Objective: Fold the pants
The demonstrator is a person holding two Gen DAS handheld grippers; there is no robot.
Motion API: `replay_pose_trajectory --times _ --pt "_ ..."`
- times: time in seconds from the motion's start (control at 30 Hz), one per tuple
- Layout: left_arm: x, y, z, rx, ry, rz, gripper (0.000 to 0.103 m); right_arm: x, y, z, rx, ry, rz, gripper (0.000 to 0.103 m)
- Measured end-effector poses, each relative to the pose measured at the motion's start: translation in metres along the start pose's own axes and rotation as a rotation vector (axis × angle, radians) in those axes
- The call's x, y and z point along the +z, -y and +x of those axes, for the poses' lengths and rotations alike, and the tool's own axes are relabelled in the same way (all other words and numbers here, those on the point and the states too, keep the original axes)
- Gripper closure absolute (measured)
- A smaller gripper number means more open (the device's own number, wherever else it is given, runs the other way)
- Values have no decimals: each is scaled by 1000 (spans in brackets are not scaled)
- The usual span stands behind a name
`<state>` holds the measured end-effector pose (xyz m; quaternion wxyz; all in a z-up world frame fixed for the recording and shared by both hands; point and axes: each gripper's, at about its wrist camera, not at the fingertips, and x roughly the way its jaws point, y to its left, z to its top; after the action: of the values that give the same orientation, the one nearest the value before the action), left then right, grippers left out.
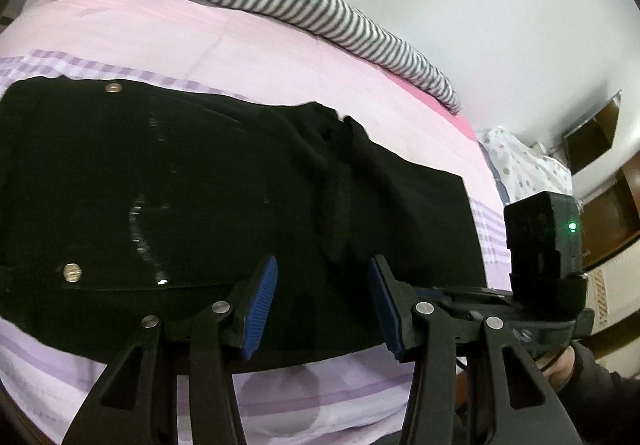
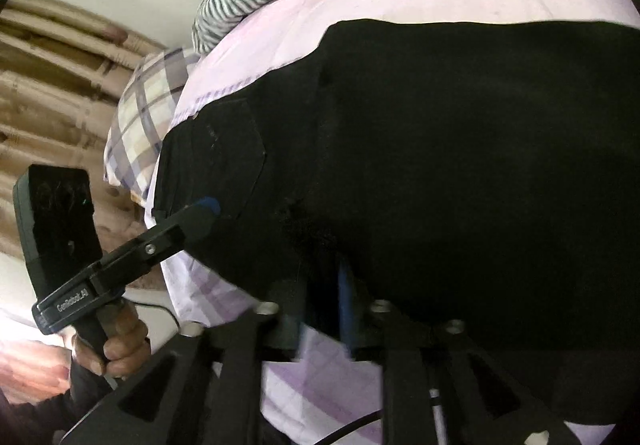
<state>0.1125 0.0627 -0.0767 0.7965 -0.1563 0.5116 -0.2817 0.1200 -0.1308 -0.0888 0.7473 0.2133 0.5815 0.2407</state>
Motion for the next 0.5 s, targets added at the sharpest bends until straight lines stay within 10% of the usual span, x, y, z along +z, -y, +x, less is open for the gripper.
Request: replay_pose_trajectory --times 0.5 --pt "-6 2 42 -117 -202 -98 54 -12 62 -118 -27 368 171 54"
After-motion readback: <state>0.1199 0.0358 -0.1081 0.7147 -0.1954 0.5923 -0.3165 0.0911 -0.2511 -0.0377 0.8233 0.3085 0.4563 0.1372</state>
